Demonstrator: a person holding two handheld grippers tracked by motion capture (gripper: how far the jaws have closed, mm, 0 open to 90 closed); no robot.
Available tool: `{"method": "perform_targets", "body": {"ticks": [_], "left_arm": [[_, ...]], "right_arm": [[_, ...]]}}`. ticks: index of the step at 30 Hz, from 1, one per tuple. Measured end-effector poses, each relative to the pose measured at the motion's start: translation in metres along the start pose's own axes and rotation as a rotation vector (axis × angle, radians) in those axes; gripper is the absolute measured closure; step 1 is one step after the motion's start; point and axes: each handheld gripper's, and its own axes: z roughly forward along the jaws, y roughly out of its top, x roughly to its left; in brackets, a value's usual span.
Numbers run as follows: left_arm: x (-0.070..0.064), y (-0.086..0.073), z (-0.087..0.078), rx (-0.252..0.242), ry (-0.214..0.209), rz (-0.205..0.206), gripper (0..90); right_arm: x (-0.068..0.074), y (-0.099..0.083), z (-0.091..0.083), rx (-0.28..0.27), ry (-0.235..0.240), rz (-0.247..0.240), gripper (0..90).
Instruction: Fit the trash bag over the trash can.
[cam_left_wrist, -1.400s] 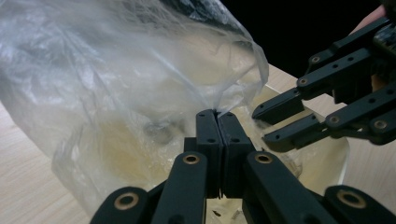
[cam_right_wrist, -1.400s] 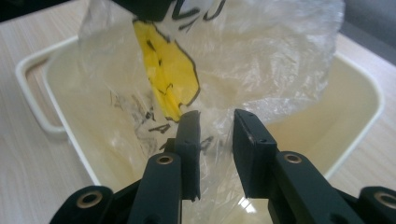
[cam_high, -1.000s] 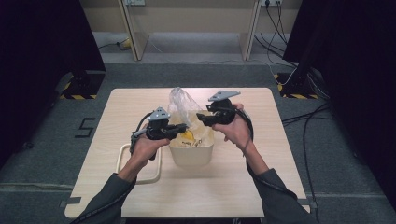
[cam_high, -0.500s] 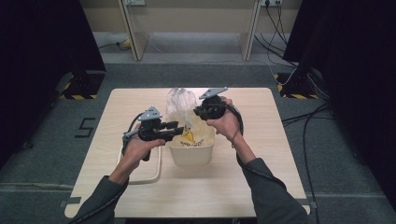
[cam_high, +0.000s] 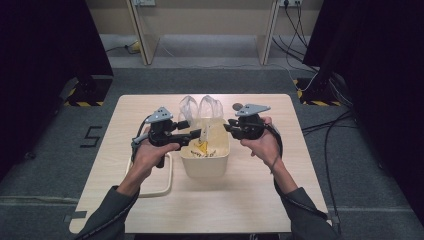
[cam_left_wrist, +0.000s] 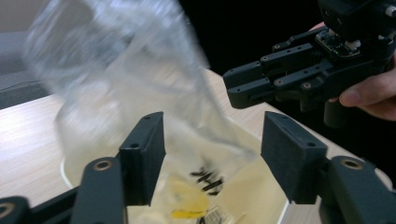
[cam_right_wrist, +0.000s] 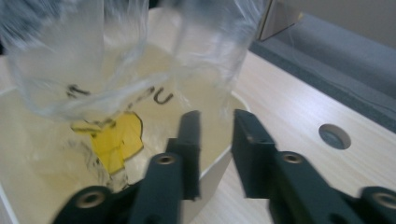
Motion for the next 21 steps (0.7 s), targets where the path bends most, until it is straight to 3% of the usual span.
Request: {"method": "perform_targets", "body": {"ticks": [2,4,9,11,14,16,17,19,20,21], "left_arm": [[0.002,0.006,0.0,-0.005,0.032,-0.014,38.0],[0.005,0.009,0.0,-0.001,0.061,-0.017,37.7],[0.015,0.015,0.001,-0.027,0.101,-0.047,37.7],[0.016,0.017,0.002,-0.029,0.113,-0.05,37.7],[0.019,0.02,0.005,-0.037,0.137,-0.054,38.9],[0.022,0.022,0.008,-0.045,0.146,-0.048,43.8],[0.023,0.022,0.01,-0.048,0.145,-0.042,49.1],[0.026,0.02,0.011,-0.052,0.14,-0.025,65.3],[0.027,0.018,0.01,-0.05,0.147,-0.011,81.9],[0.028,0.016,0.008,-0.048,0.155,0.008,81.9]], "right_arm": [[0.002,0.006,-0.002,-0.017,0.007,0.023,56.7],[0.003,0.018,-0.001,-0.036,-0.026,0.056,43.1],[0.0,0.034,0.012,-0.038,-0.067,0.116,35.0],[0.0,0.041,0.02,-0.043,-0.05,0.146,33.2],[0.006,0.049,0.033,-0.031,-0.043,0.135,31.5],[0.01,0.054,0.043,-0.01,-0.055,0.129,34.2],[0.011,0.055,0.049,0.005,-0.072,0.122,40.3],[0.01,0.055,0.056,0.015,-0.079,0.108,56.6],[0.007,0.051,0.057,0.023,-0.082,0.093,67.8],[0.007,0.051,0.057,0.023,-0.082,0.093,67.8]]}}
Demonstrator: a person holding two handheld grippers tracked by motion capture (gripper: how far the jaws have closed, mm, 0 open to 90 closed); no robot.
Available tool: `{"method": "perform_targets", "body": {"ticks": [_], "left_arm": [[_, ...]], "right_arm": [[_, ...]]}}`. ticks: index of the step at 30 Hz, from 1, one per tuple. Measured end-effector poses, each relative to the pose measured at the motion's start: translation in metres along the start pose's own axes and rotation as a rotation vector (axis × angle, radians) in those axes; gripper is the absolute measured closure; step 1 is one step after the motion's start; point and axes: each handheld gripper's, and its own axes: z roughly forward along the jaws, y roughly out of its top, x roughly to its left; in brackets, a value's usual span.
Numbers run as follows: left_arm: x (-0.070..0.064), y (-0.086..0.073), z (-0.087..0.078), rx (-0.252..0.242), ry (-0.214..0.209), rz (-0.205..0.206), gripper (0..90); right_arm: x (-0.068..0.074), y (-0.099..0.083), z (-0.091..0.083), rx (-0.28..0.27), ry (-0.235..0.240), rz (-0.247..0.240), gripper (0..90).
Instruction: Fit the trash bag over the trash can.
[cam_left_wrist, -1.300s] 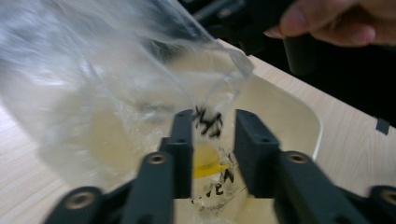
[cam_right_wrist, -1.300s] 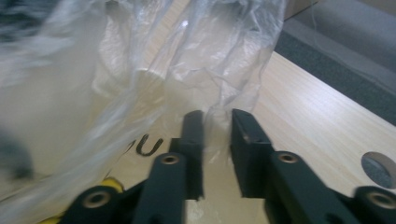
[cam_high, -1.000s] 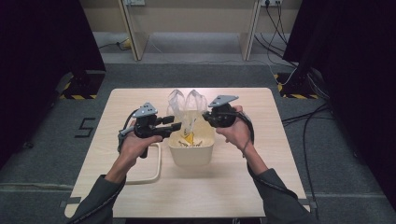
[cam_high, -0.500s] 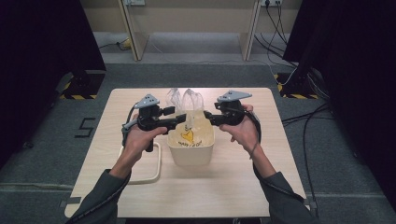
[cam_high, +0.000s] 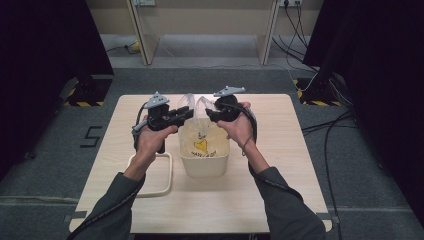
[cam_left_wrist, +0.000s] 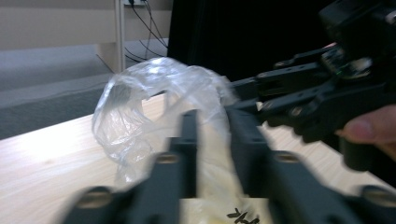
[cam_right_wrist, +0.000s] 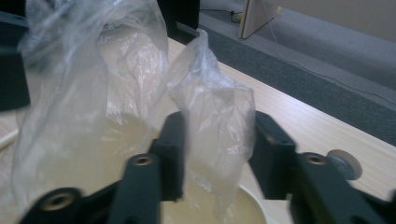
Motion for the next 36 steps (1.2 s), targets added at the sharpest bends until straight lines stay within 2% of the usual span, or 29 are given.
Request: {"method": "perform_targets", "body": {"ticks": [1,2,4,6,8,12,15,18,23,26,27,29,31,32,33,34,36], "left_arm": [[0.002,-0.003,-0.003,0.002,0.008,0.012,85.0],[0.004,-0.004,-0.006,0.001,0.008,0.012,88.6],[0.009,-0.01,-0.015,-0.002,-0.001,-0.001,89.7],[0.011,-0.015,-0.022,0.005,-0.001,0.007,89.9],[0.012,-0.018,-0.026,-0.002,-0.016,-0.014,89.9],[0.006,-0.016,-0.03,-0.013,-0.051,-0.005,89.6],[-0.006,-0.01,-0.033,-0.023,-0.085,0.001,74.6],[-0.016,-0.002,-0.035,-0.036,-0.083,-0.001,57.7],[-0.025,0.003,-0.038,-0.03,-0.102,0.008,46.7],[-0.03,0.004,-0.04,-0.013,-0.09,0.01,40.9],[-0.032,0.004,-0.038,-0.004,-0.082,-0.003,39.0],[-0.035,0.004,-0.031,0.016,-0.06,0.004,36.0],[-0.037,0.001,-0.022,0.05,-0.011,0.037,37.5],[-0.037,-0.002,-0.018,0.051,-0.001,0.063,48.1],[-0.035,-0.005,-0.013,0.055,0.009,0.071,58.2],[-0.034,-0.007,-0.011,0.058,0.008,0.072,68.1],[-0.03,-0.012,-0.01,0.064,-0.003,0.063,81.3]], "right_arm": [[-0.002,-0.003,-0.003,-0.001,0.0,-0.005,70.9],[-0.006,-0.008,-0.008,0.002,0.001,-0.011,75.4],[-0.013,-0.015,-0.02,-0.013,-0.012,-0.028,80.1],[-0.021,-0.023,-0.033,-0.031,-0.01,-0.018,82.4],[-0.027,-0.033,-0.047,-0.042,0.011,-0.008,83.3],[-0.029,-0.045,-0.063,-0.05,0.02,-0.01,83.7],[-0.027,-0.047,-0.07,-0.06,0.028,-0.022,83.6],[-0.023,-0.048,-0.072,-0.068,0.038,-0.033,83.6],[-0.02,-0.048,-0.074,-0.08,0.043,-0.037,83.1],[-0.02,-0.048,-0.074,-0.079,0.044,-0.035,82.8],[-0.019,-0.048,-0.074,-0.083,0.046,-0.034,82.8],[-0.017,-0.047,-0.073,-0.083,0.056,-0.033,82.6],[-0.013,-0.047,-0.073,-0.082,0.061,-0.047,82.5],[-0.011,-0.047,-0.073,-0.083,0.062,-0.054,82.5],[-0.009,-0.047,-0.074,-0.083,0.059,-0.06,82.5],[-0.008,-0.047,-0.076,-0.081,0.05,-0.073,82.5],[-0.01,-0.048,-0.078,-0.079,0.043,-0.08,82.6]]}}
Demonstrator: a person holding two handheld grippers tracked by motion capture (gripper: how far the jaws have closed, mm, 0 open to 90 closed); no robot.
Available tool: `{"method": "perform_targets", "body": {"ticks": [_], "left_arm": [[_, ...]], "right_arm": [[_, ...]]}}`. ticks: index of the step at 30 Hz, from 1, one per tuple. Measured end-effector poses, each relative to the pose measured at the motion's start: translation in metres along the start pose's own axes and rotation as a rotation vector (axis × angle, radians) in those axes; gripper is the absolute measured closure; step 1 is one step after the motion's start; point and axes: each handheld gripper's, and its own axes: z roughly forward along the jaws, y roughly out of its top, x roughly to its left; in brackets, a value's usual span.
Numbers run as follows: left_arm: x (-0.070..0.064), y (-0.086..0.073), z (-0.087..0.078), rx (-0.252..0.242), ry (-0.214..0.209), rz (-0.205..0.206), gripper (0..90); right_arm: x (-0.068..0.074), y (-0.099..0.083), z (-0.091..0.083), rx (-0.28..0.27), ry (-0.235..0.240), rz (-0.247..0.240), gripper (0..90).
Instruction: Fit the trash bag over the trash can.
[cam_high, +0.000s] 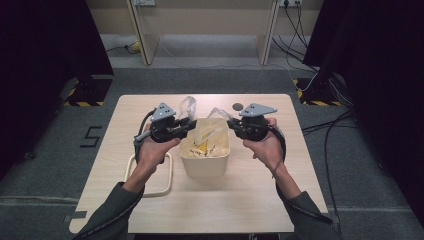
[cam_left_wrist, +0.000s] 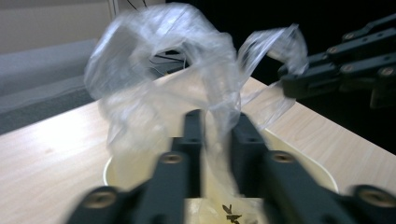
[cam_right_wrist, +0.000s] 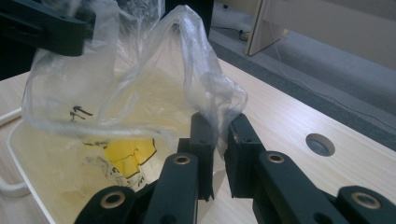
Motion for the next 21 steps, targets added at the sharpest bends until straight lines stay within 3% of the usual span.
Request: {"method": "perform_targets", "body": {"ticks": [4,8,10,14,17,21], "left_arm": [[0.006,-0.009,-0.014,0.004,-0.015,0.002,88.2],[0.01,-0.03,-0.036,0.002,-0.058,-0.05,88.7],[0.008,-0.042,-0.043,0.0,-0.085,-0.073,88.7],[0.0,-0.061,-0.05,0.013,-0.103,-0.067,88.5],[0.001,-0.075,-0.051,0.012,-0.117,-0.102,88.5],[0.003,-0.088,-0.054,0.013,-0.136,-0.143,87.5]], "right_arm": [[-0.01,-0.006,-0.008,-0.006,-0.01,0.031,83.5],[-0.014,-0.021,-0.017,-0.014,0.013,0.075,84.2],[-0.008,-0.031,-0.023,-0.025,0.044,0.094,84.8],[0.01,-0.049,-0.034,-0.027,0.057,0.074,85.9],[0.021,-0.062,-0.035,0.008,0.079,0.065,86.0],[0.024,-0.077,-0.038,0.016,0.105,0.095,85.9]]}}
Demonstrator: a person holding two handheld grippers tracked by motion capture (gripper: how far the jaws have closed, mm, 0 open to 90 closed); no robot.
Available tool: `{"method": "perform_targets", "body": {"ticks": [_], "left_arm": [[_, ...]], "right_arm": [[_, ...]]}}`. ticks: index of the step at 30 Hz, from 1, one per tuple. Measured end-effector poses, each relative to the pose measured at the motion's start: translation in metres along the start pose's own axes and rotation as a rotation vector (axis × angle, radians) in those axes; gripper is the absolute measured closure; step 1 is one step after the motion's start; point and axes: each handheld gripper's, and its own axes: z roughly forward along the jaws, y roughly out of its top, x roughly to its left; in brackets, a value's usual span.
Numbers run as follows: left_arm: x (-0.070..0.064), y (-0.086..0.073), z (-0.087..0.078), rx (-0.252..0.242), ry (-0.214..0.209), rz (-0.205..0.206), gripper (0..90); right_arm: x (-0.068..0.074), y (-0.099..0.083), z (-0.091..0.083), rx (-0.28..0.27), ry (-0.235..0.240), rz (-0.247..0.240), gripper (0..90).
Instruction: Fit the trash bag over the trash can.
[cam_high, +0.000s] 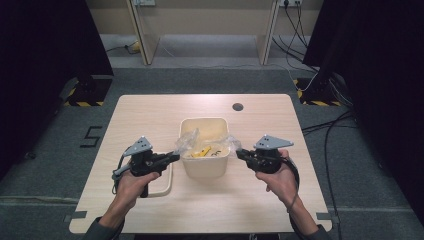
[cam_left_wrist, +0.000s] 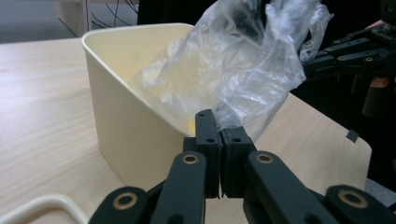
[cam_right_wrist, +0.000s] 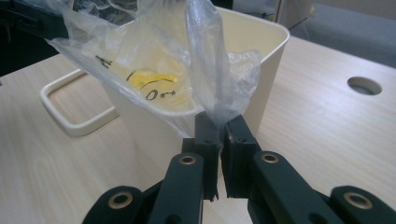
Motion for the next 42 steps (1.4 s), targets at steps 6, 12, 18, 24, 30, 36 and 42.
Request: {"method": "perform_targets", "body": {"ticks": [6,12,18,24,30,36,42], "left_arm": [[0.015,-0.016,0.005,0.026,-0.001,-0.064,84.5],[0.037,-0.032,0.02,0.029,-0.035,-0.157,80.9],[0.039,-0.035,0.014,0.033,-0.018,-0.16,60.4],[0.024,-0.023,-0.012,0.028,0.032,-0.088,31.4],[0.005,-0.005,-0.031,-0.002,0.017,-0.012,18.7],[-0.009,0.017,-0.045,-0.036,0.026,0.037,15.6],[-0.018,0.047,-0.043,-0.057,0.021,0.082,15.5]], "right_arm": [[-0.001,-0.011,0.01,0.029,0.004,0.011,85.9],[-0.007,-0.02,0.027,0.055,-0.001,0.044,85.5],[-0.009,-0.027,0.031,0.075,-0.009,0.065,65.2],[-0.005,-0.012,0.005,0.04,-0.077,0.029,38.2],[0.009,0.012,-0.021,-0.069,-0.081,-0.051,30.9],[0.019,0.033,-0.027,-0.115,-0.026,-0.077,29.4],[0.028,0.05,-0.016,-0.1,-0.009,-0.134,33.9]]}}
